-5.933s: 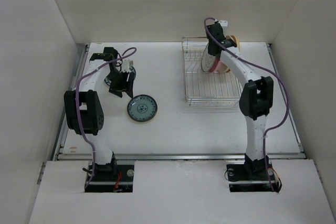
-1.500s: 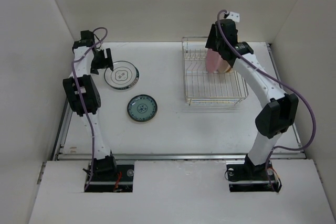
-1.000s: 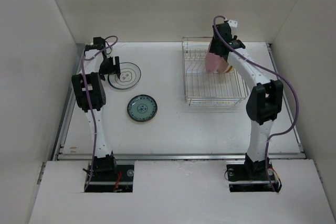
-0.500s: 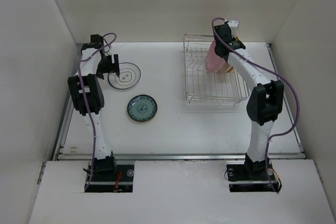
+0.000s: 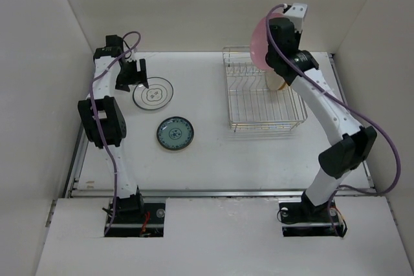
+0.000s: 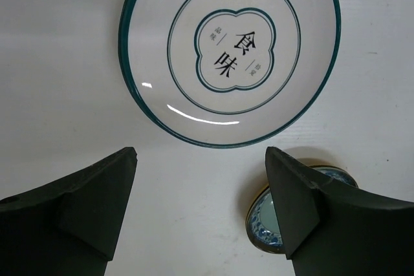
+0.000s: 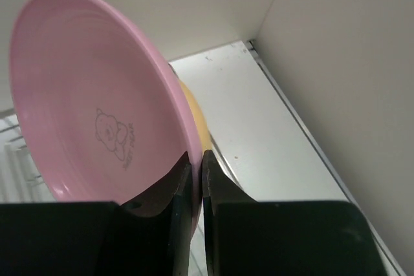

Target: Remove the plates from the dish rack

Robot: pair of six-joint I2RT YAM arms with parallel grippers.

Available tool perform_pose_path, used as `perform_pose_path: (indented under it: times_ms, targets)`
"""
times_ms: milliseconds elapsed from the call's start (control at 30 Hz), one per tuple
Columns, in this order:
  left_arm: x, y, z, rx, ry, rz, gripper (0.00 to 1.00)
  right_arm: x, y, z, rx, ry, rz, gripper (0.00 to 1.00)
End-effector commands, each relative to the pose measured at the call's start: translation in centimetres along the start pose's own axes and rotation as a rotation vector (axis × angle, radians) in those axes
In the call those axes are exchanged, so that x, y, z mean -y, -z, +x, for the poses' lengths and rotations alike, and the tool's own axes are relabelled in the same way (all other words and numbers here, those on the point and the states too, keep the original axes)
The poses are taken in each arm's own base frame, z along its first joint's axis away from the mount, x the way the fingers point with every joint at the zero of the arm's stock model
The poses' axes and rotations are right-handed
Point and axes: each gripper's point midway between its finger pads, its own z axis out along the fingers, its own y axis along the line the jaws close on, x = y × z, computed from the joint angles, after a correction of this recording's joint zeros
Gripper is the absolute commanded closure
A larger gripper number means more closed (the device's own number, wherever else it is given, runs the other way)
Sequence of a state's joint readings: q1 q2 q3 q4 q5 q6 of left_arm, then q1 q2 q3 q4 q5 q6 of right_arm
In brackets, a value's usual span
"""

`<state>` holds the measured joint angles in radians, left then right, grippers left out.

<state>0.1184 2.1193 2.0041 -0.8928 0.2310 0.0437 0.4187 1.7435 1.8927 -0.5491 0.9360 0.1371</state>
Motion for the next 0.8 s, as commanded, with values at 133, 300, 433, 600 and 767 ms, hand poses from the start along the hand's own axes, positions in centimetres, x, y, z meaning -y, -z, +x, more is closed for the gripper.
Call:
perform_pose_path:
  times_ms: [133, 300, 433, 600, 767]
  targets:
    - [1.7, 3.9, 0.6, 0.025, -0.005, 0.047, 0.21, -11.3, 7.1, -2.9, 0.108, -0.032, -0.504, 1.00]
    - [1.8, 4.0, 1.4, 0.005, -0.021, 0.056, 0.21, -22.3, 6.2, 4.6, -0.094, 0.021, -0.728, 1.00]
    - [1.3, 3.8, 1.7, -0.004, -0.038, 0.036, 0.21, -26.9, 5.0, 7.8, -0.176, -0.036, -0.774, 1.00]
    - [1.2, 3.4, 2.0, -0.021, -0.046, 0.036, 0.21, -29.7, 3.4, 12.0, -0.240, -0.055, -0.762, 1.00]
    - [1.2, 2.5, 2.6, -0.050, -0.039, 0.047, 0.21, -31.1, 3.5, 15.9, -0.348, -0.057, -0.826, 0.99]
